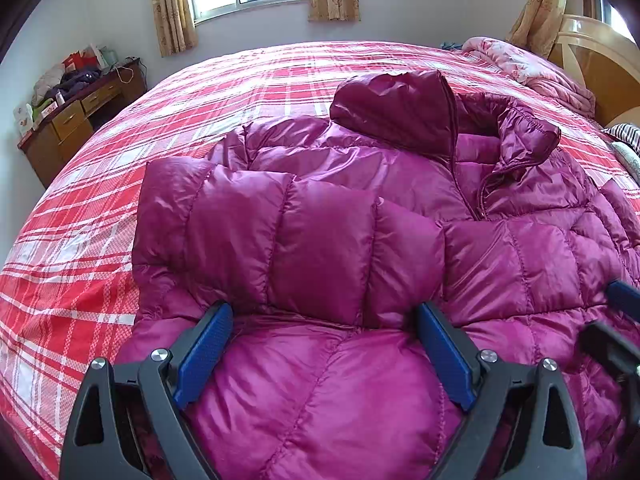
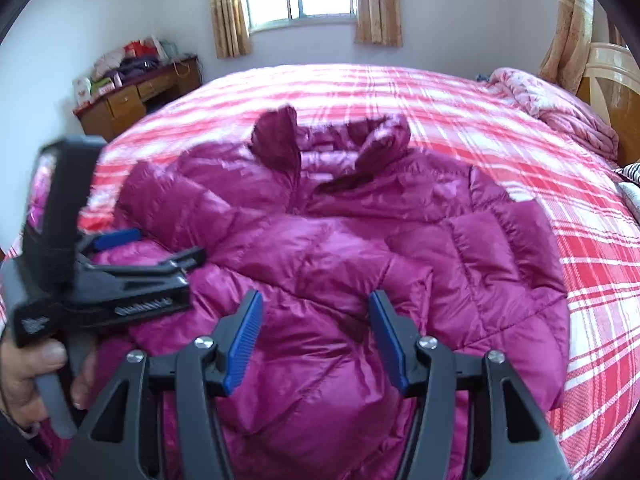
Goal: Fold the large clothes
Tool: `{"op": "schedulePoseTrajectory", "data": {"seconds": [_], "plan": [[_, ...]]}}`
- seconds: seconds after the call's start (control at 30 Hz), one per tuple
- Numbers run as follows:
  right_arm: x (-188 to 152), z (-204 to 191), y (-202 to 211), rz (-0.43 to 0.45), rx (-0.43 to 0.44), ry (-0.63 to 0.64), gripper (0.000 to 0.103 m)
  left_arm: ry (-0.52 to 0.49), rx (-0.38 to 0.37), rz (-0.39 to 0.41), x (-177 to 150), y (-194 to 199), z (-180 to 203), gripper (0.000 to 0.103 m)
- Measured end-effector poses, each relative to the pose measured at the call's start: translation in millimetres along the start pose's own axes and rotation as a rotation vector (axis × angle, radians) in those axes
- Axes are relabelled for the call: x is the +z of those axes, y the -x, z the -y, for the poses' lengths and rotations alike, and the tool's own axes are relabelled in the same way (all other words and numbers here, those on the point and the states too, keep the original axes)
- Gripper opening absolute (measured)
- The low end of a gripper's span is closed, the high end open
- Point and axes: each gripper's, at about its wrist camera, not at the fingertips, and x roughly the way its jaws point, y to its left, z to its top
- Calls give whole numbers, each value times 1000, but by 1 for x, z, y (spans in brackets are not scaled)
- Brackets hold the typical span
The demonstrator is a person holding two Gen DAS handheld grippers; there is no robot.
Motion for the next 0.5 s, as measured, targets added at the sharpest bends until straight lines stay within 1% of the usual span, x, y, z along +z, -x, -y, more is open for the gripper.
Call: {"op": "schedulePoseTrajectory", "data": {"seconds": [0.27,0.5], "plan": [[-13,-7,-8,-3,-60,65,60,2,-1,-1,0,0,-1,93],[-13,-17,-10,-10,-118,108,61,-3,9,0,0,-1,0,94]]}}
